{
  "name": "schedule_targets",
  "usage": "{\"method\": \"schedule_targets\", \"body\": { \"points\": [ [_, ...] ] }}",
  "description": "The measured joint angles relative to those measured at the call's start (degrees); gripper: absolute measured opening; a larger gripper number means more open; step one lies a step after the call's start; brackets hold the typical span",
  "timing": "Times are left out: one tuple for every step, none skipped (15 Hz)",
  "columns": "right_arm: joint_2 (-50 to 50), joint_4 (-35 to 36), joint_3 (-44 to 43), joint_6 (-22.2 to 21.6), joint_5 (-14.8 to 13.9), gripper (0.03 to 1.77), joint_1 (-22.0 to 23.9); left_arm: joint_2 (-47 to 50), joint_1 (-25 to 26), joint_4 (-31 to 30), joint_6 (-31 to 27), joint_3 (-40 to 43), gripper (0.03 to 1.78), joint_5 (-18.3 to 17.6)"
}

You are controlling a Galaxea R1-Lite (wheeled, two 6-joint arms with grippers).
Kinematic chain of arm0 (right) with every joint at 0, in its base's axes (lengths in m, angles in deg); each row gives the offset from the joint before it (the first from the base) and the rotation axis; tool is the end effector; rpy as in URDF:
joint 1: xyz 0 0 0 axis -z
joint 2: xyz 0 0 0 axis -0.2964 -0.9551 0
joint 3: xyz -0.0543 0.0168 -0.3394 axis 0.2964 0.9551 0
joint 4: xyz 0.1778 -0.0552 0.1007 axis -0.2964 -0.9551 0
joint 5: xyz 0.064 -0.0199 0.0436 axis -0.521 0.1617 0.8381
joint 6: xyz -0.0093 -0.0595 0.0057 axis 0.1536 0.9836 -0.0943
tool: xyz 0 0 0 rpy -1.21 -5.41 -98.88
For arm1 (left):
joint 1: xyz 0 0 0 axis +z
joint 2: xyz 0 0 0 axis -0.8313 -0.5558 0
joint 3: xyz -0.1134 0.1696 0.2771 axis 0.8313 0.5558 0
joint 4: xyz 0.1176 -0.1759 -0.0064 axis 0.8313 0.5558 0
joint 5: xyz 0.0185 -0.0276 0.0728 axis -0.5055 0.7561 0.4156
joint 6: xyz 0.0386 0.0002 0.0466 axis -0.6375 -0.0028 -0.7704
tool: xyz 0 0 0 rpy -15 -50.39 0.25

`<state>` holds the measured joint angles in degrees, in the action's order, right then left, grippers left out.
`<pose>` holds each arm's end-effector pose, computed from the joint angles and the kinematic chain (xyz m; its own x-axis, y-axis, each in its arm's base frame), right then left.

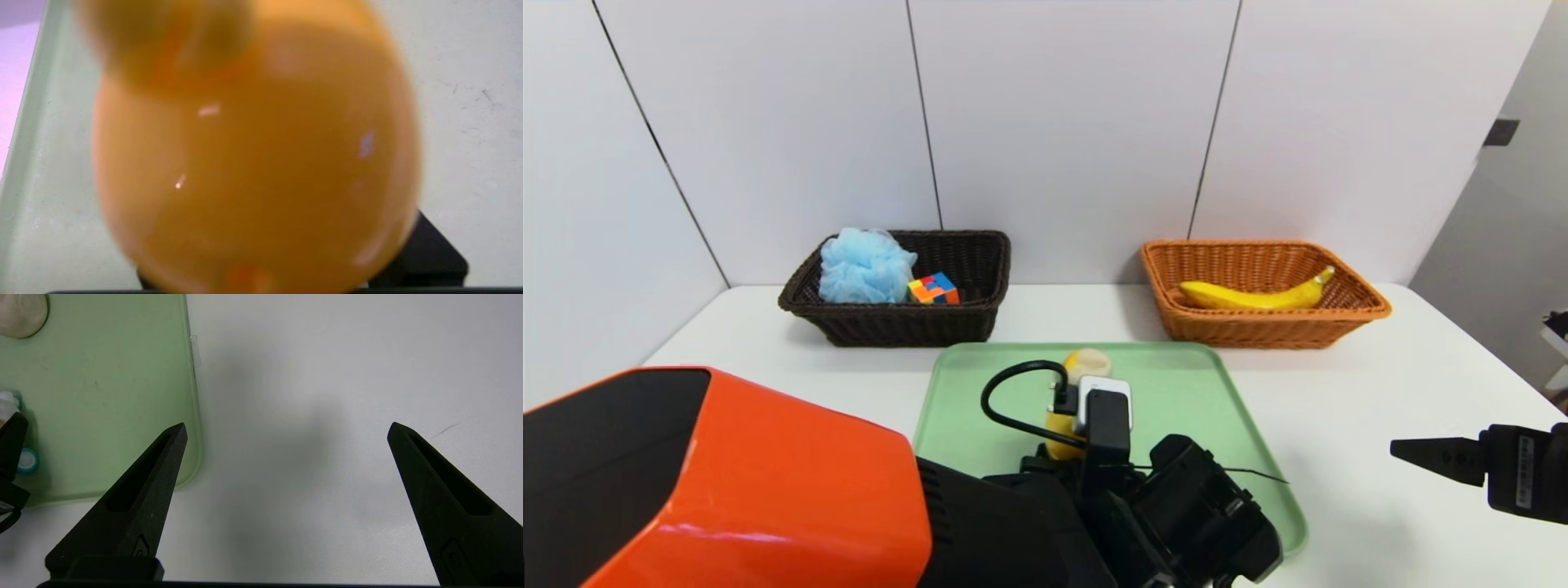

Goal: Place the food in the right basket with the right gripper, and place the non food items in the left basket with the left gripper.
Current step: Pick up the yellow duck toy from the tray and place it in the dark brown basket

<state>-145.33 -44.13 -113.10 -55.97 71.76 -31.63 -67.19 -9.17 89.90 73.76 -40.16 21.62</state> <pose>0.1636 0.0328 0.2015 0.7334 0.0393 -0.6787 0.1162 0.9764 0.1821 0.2251 -0.3743 0.1031 0.8864 0.0006 -0.4629 0.0471 0.9947 0.0916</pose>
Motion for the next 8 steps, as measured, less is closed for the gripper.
{"method": "schedule_targets", "body": {
  "points": [
    [0.02,0.0,0.06,0.0,0.0,1.69,0.0,-0.02,0.0,-0.26,-0.05,-0.13,0.8,0.07],
    [0.04,0.0,0.11,0.0,-0.02,1.69,0.0,-0.02,-0.02,-0.2,-0.02,-0.07,0.8,0.13],
    [0.04,0.0,0.11,0.0,-0.02,1.69,0.0,-0.02,0.0,-0.2,-0.07,-0.05,0.8,0.1],
    [0.09,0.0,0.13,-0.02,-0.02,1.69,0.0,-0.02,0.0,-0.15,-0.11,-0.05,0.8,0.1],
    [0.11,0.0,0.15,0.0,0.0,1.69,0.0,-0.02,0.0,-0.13,-0.11,0.0,0.8,0.1],
    [0.11,0.0,0.15,0.0,-0.02,1.69,0.0,-0.02,0.0,-0.09,-0.11,0.02,0.8,0.07],
    [0.13,0.0,0.15,0.0,0.0,1.69,0.0,0.02,0.0,-0.04,-0.11,0.04,0.8,0.05],
    [0.13,0.02,0.15,0.0,-0.02,1.69,0.0,0.2,0.05,0.02,-0.22,0.06,0.8,-0.01]
  ]
}}
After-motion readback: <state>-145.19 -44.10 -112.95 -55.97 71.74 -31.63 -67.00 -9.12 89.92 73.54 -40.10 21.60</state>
